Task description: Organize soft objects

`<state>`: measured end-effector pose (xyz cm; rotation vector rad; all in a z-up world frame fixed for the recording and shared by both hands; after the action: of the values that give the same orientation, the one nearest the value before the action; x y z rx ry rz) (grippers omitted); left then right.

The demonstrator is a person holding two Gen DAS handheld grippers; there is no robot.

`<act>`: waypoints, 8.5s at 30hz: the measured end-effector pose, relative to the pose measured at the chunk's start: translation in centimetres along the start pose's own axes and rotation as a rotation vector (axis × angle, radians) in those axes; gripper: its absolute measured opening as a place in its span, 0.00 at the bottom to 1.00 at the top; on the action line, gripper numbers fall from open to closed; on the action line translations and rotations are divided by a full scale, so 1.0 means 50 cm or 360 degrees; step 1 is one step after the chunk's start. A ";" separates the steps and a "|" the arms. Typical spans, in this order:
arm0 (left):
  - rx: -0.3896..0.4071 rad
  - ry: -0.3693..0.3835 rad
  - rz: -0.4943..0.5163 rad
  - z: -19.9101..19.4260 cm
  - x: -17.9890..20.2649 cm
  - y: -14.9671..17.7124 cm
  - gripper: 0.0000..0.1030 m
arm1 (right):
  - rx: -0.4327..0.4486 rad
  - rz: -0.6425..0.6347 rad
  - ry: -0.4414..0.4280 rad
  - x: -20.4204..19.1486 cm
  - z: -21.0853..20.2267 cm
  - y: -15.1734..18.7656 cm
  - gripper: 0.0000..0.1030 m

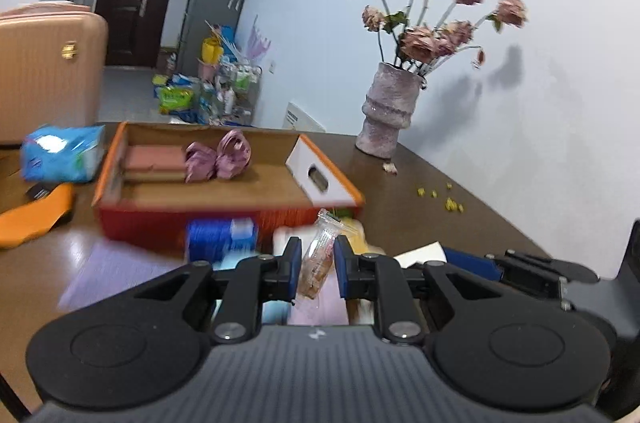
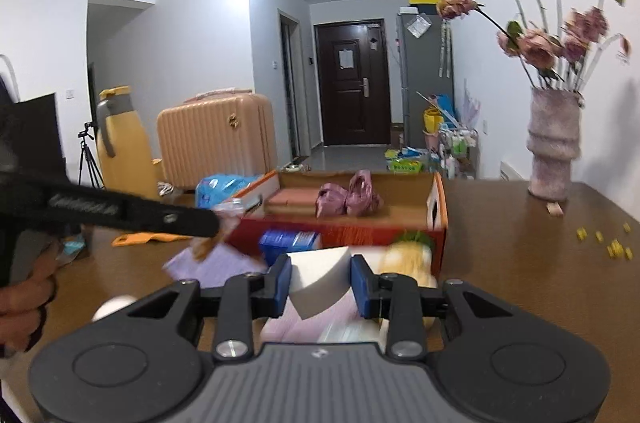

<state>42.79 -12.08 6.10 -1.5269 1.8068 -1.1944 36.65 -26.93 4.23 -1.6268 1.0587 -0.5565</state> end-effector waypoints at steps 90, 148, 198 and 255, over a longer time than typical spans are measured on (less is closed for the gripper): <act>-0.0366 -0.0086 -0.0550 0.154 -0.449 0.142 0.17 | -0.0396 0.0295 0.0001 -0.120 0.399 0.102 0.44; -0.0295 -0.0118 -0.0354 -0.097 -0.095 0.331 0.06 | -0.0352 -0.0012 0.0110 -0.120 0.054 0.254 0.05; 0.0316 -0.0699 0.0131 -0.122 -0.229 -0.127 0.89 | 0.0003 -0.0059 0.0209 0.079 0.101 -0.233 0.76; 0.0144 -0.0483 0.0087 -0.177 -0.122 0.227 1.00 | 0.0021 0.0094 0.0291 -0.080 -0.105 0.175 0.83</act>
<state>31.21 -3.64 -0.16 -1.5055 1.5637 -0.9468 27.39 -26.58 -1.59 -1.5500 1.2308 -0.6814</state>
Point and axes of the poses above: each gripper's, at about its wrist camera, not at the fingertips, and z roughly the way its jaws point, x to its right, y to its underside, the point moved 9 cm from there along z, roughly the way its jaws point, and after that the axes turned 12 degrees about -y, right-handed, at the moved point
